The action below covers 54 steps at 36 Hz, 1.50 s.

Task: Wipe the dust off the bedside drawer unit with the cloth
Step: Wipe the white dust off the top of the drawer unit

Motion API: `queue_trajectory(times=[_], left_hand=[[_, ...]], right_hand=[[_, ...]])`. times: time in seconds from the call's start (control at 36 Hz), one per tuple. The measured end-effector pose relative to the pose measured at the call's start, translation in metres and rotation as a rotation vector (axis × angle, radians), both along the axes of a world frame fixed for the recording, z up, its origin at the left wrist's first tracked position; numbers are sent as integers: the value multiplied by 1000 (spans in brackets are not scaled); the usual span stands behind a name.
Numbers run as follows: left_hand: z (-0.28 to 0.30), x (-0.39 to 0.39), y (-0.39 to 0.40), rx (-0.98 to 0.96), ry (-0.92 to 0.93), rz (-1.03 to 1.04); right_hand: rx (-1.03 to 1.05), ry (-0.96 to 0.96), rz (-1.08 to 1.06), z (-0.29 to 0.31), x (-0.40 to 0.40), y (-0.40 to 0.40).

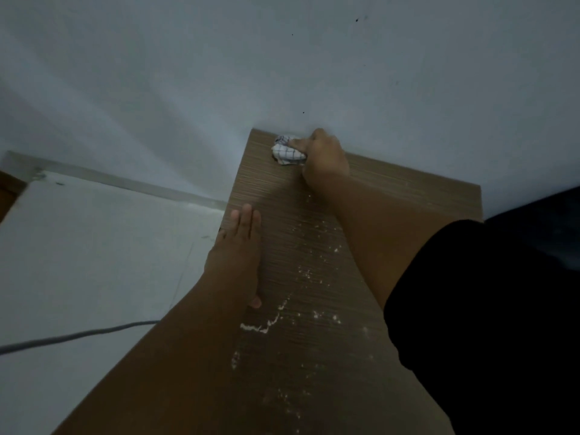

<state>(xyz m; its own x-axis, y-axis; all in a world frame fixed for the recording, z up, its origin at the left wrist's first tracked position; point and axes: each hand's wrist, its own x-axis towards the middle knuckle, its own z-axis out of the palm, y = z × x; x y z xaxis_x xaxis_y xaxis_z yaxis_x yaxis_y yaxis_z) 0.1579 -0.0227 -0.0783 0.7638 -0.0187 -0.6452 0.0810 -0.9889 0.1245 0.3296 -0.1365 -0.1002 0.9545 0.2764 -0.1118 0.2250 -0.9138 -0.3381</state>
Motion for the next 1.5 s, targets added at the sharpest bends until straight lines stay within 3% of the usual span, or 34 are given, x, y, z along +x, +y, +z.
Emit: queue_trajectory(times=[0.25,0.33,0.61,0.69,0.75,0.92,1.11,1.31,1.39,1.5], left_hand=[[9,-19,-12,-1,-45,71],[12,-30,-14,-17,-87,111],[25,-61,-12,-64,-65,88],[27,-57,-16,-53,-72,71],[28,-51,-20,-63,-63,69],[25,-17,-38,-119,-73,73],[10,27,-61,-42,-34,-5],[-5,33,-73,21,-97,44],[-6,36,-73,22,-93,44],[-6,37,-69,23,-61,25]], right_hand=[[79,135,-74,3,-92,-33],[141,189,2,8,-141,-44],[108,157,93,4,-242,-63],[76,205,95,11,-230,-61],[114,188,-18,20,-215,-61],[214,-20,-266,35,-137,-73],[300,14,-394,21,-29,-77],[131,5,-217,-1,0,-80],[98,-102,-101,-7,-4,-80],[22,-105,-95,-3,-4,-82]])
